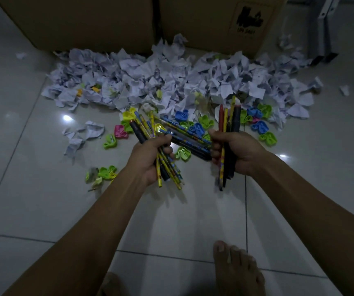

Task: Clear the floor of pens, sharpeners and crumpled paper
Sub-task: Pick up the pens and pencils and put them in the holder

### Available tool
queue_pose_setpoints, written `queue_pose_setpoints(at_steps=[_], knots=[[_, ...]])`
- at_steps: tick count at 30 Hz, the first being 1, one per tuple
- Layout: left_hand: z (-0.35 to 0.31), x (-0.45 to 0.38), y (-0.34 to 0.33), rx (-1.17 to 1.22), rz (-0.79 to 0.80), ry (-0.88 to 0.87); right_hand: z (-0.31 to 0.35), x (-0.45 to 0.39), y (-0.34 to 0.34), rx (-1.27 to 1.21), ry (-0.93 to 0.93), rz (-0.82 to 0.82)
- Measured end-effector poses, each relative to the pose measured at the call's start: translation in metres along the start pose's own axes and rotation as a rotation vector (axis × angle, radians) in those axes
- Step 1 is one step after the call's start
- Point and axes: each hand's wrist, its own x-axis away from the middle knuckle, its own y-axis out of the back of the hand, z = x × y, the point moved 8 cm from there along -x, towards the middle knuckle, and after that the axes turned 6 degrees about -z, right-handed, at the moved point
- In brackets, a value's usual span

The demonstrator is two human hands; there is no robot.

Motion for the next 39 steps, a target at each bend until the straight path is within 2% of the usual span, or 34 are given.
queue_pose_setpoints(at_steps=[2, 5, 7, 9, 13, 18, 27, 30, 34, 39], knots=[[-0.002, -0.002, 0.005, -0.038, -0.041, -0.036, 0.011, -0.005, 0.004, 0.196, 0.179, -0.104], [-0.003, -0.002, 0.018, -0.101, -0.153, -0.084, 0.036, -0.005, -0.005, 0.710, 0.535, -0.258], [-0.002, -0.003, 0.026, -0.116, -0.204, -0.085, 0.043, -0.005, -0.021, 0.997, 0.658, -0.311], [-0.002, -0.002, 0.031, -0.117, -0.226, -0.081, 0.046, -0.005, -0.037, 1.125, 0.709, -0.320], [-0.001, 0.001, 0.037, -0.115, -0.258, -0.079, 0.054, -0.003, -0.063, 1.220, 0.837, -0.323], [-0.002, 0.001, 0.046, -0.103, -0.273, -0.082, 0.054, -0.018, -0.078, 1.256, 0.837, -0.278], [-0.001, 0.004, 0.056, -0.115, -0.263, -0.079, 0.054, -0.021, -0.084, 1.288, 0.752, -0.296], [-0.001, 0.005, 0.056, -0.131, -0.269, -0.079, 0.057, -0.018, -0.080, 1.190, 0.698, -0.248], [-0.004, 0.005, 0.052, -0.160, -0.277, -0.113, 0.066, -0.016, -0.065, 1.070, 0.637, -0.264], [-0.010, 0.001, 0.032, -0.259, -0.273, -0.123, 0.078, -0.028, -0.030, 0.731, 0.533, -0.305]])
